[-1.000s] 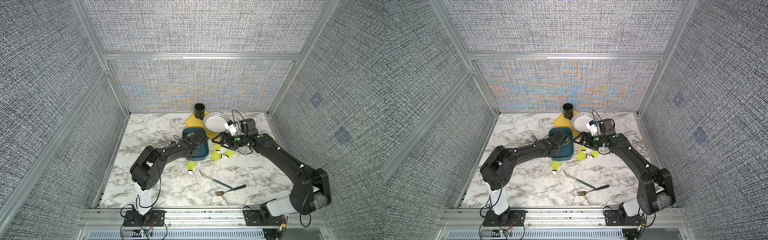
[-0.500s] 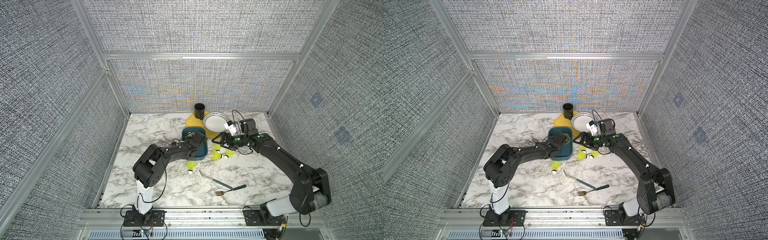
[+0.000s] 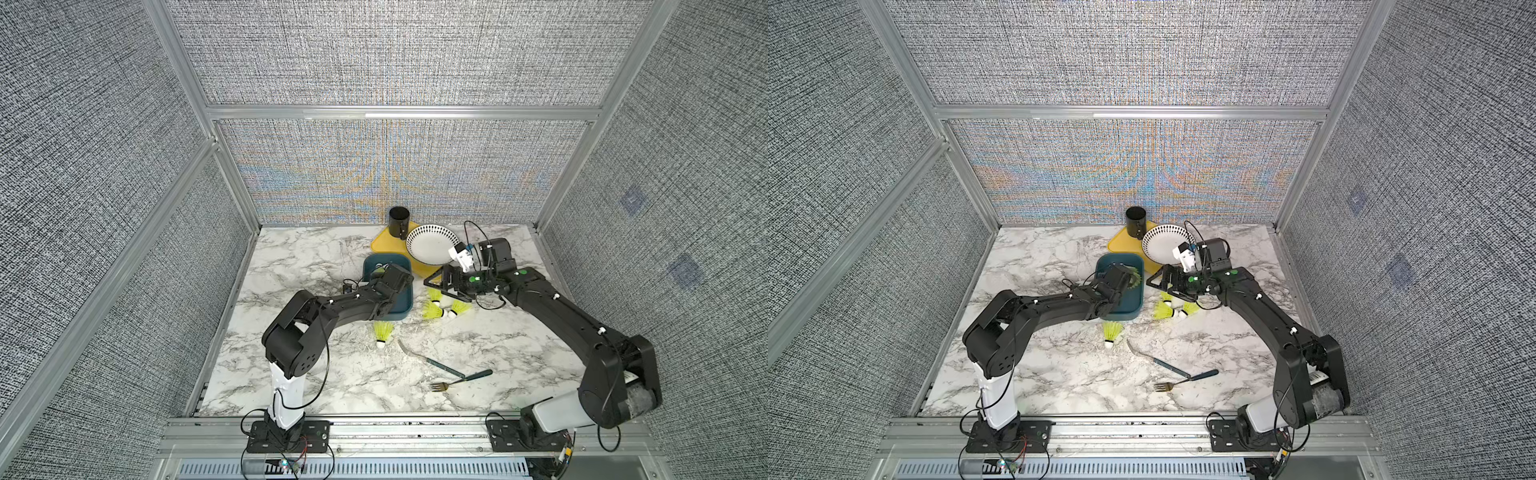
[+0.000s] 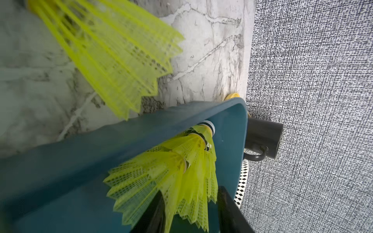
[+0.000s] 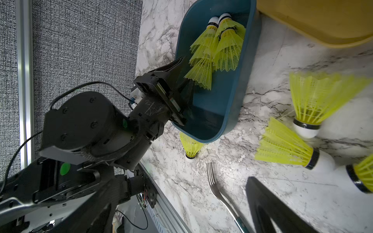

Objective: Put the shuttlecocks into the storage box
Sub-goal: Place the shuttlecock in the storage box.

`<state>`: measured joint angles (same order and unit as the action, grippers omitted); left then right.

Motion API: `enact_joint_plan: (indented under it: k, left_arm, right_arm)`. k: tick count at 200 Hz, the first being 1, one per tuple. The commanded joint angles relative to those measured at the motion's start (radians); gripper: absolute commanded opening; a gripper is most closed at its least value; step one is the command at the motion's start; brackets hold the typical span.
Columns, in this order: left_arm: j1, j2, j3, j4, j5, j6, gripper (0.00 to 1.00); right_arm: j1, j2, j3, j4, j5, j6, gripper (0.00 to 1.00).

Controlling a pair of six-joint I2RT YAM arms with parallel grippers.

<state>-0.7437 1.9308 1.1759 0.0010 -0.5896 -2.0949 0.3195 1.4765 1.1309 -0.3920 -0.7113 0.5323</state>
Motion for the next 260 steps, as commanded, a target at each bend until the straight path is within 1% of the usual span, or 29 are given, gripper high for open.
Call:
enact_joint_plan:
  k: [1, 14, 36, 76, 91, 120, 153, 193, 236, 260]
  left_arm:
    - [0.000, -0.021, 0.004, -0.042, 0.017, -0.198, 0.55]
    - [0.000, -0.025, 0.004, -0.049, 0.028, -0.198, 0.57]
    - [-0.002, -0.033, 0.011, -0.076, 0.045, -0.201, 0.71]
    - [-0.008, -0.059, 0.023, -0.129, 0.063, -0.197, 0.87]
    - [-0.008, -0.069, 0.022, -0.144, 0.073, -0.194, 0.89]
    - [-0.010, -0.089, 0.031, -0.193, 0.098, -0.187, 0.98]
    - [-0.013, -0.124, 0.028, -0.223, 0.111, -0.162, 1.00]
    - [-0.014, -0.171, 0.025, -0.253, 0.149, -0.097, 1.00]
    - [-0.014, -0.246, 0.020, -0.294, 0.193, 0.026, 1.00]
    - [-0.013, -0.305, 0.006, -0.335, 0.214, 0.131, 1.00]
  right_arm:
    - [0.000, 0.004, 0.001, 0.016, -0.005, -0.004, 0.99]
    - [0.000, 0.006, 0.003, 0.016, -0.004, -0.006, 0.99]
    - [0.000, 0.008, 0.003, 0.015, -0.005, -0.007, 0.99]
    - [-0.002, 0.007, 0.004, 0.009, -0.005, -0.013, 0.99]
    - [-0.002, 0.006, 0.003, 0.008, -0.003, -0.014, 0.99]
    - [-0.001, 0.007, 0.005, 0.004, 0.003, -0.020, 0.99]
    - [-0.001, 0.010, 0.012, -0.002, 0.010, -0.030, 0.99]
    - [0.014, 0.018, 0.053, -0.050, 0.064, -0.083, 0.99]
    - [0.055, 0.031, 0.075, -0.076, 0.108, -0.124, 0.99]
    - [0.088, 0.044, 0.085, -0.085, 0.128, -0.144, 0.99]
